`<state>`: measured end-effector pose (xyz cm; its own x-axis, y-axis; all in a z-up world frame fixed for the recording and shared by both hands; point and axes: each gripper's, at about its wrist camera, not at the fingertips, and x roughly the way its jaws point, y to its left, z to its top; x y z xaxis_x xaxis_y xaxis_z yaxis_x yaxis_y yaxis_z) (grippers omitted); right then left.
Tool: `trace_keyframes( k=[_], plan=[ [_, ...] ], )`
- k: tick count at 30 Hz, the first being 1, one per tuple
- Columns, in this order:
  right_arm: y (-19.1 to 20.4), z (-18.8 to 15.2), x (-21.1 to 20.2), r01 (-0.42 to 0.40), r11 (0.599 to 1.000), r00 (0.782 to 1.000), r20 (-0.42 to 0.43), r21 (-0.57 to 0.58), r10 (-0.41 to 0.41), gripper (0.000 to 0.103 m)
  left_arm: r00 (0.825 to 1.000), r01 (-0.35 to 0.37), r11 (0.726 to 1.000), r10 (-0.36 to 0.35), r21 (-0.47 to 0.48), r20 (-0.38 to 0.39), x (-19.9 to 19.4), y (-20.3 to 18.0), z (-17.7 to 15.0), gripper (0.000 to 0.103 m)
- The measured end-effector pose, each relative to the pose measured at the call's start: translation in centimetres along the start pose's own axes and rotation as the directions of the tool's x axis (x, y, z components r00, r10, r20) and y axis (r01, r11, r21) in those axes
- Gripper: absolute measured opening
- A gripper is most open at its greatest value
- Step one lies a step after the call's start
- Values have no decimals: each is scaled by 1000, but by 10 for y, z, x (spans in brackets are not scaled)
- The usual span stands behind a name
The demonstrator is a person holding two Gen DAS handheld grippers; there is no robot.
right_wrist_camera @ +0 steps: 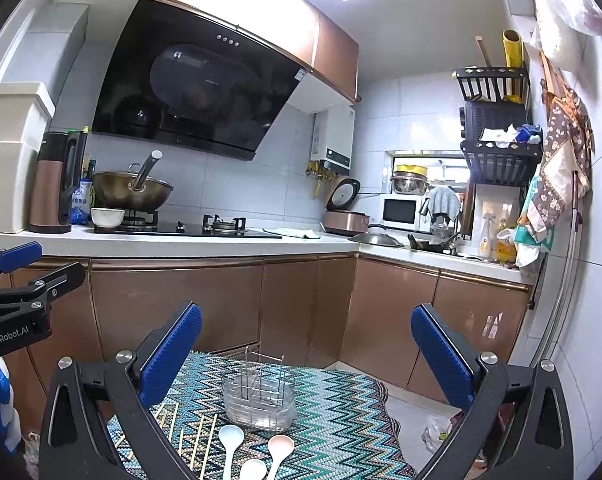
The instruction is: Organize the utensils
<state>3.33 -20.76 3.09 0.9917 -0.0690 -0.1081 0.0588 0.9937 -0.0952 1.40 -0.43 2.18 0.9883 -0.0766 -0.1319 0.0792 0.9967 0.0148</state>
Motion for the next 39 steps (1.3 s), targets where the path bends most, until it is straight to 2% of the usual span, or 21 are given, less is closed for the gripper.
trace_keyframes(
  k=[15, 29, 39],
  plan=[
    [2, -5, 14, 3, 1000, 1000, -27, -11, -3, 103, 999, 7, 1000, -7, -10, -49, 18, 3, -9, 81],
    [1, -7, 35, 15, 1000, 999, -31, -3, -15, 103, 999, 0, 1000, -1, -14, -51, 35, 4, -10, 81],
    [2, -15, 56, 5, 1000, 999, -54, -1, -5, 103, 994, 1, 999, -6, -46, -105, 60, 12, -17, 81]
  ],
)
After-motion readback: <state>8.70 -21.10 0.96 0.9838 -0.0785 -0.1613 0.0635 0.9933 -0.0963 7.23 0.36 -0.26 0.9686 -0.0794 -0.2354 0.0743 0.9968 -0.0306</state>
